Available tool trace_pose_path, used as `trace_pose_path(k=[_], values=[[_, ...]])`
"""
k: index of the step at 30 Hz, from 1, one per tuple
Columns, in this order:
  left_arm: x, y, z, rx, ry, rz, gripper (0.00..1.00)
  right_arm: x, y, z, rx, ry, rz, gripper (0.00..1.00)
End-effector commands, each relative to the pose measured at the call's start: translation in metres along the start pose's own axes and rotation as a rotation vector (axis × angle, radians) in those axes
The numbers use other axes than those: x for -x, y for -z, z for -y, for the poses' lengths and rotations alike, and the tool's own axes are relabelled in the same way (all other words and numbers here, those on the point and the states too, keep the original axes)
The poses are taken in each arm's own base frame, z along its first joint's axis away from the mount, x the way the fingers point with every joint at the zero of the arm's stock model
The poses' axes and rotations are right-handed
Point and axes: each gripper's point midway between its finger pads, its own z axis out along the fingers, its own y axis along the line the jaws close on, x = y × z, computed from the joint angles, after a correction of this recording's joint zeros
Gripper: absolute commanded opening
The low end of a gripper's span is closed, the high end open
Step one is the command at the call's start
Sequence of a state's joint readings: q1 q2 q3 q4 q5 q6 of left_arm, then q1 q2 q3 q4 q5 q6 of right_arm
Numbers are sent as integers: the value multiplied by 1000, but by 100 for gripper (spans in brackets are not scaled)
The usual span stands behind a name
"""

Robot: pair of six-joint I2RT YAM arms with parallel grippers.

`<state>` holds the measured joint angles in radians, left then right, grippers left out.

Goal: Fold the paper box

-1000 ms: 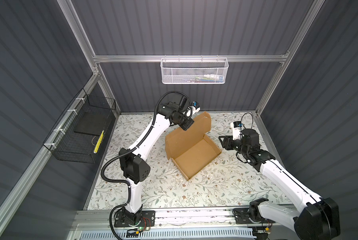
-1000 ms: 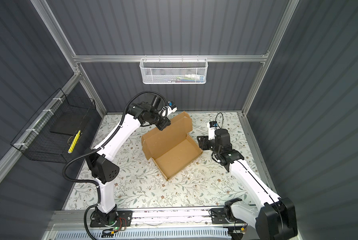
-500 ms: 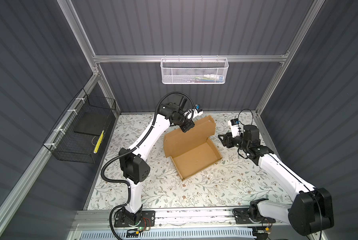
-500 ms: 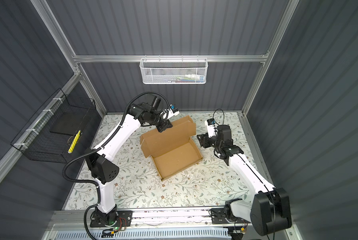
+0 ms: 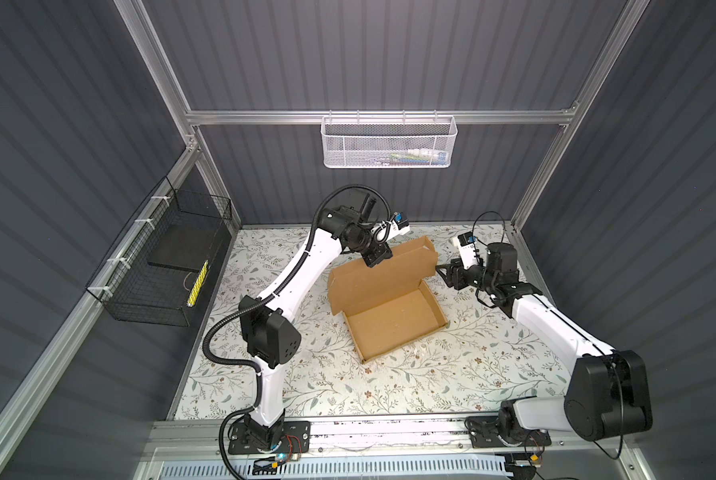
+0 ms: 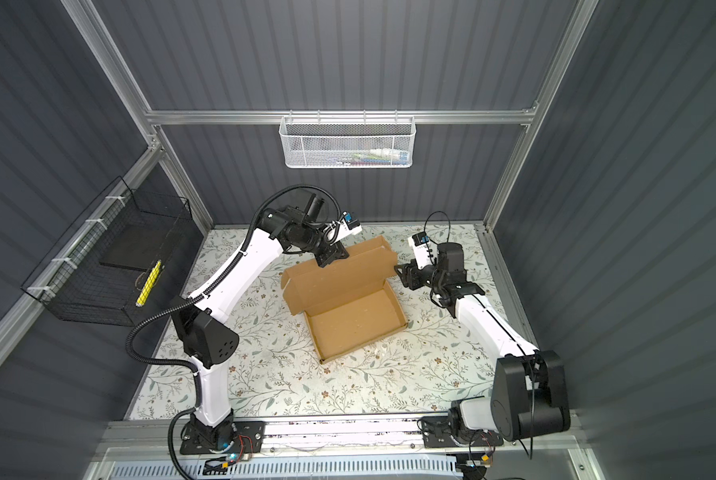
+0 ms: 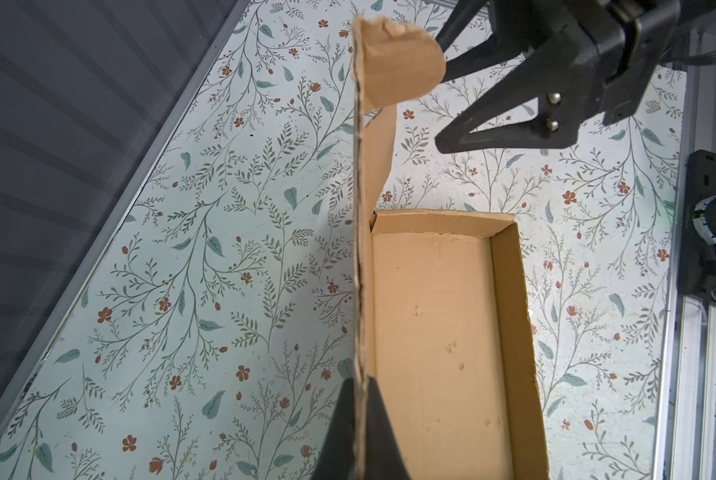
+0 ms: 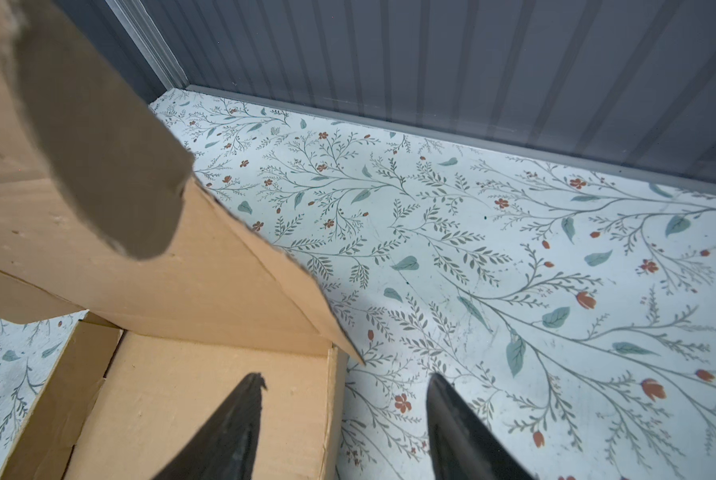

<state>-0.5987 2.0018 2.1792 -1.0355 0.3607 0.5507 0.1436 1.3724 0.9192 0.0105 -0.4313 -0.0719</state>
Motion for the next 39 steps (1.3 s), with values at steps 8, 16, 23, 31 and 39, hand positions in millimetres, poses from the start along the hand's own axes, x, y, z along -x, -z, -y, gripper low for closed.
trace_pose_path(k=[8, 16, 23, 31, 39], values=[[4, -15, 12, -44, -29, -5, 0, 18, -7, -1, 53, 52, 20, 64], [5, -17, 14, -36, -36, -3, 0, 19, -14, -6, 104, 38, 16, 63], [6, -18, 12, -29, -35, 3, 0, 19, -15, -15, 146, 0, 16, 61], [13, -20, 10, -17, -45, 27, 0, 12, -14, -20, 141, -21, 1, 55], [13, -20, 10, -16, -49, 27, 0, 9, -11, -24, 139, -30, 4, 49]])
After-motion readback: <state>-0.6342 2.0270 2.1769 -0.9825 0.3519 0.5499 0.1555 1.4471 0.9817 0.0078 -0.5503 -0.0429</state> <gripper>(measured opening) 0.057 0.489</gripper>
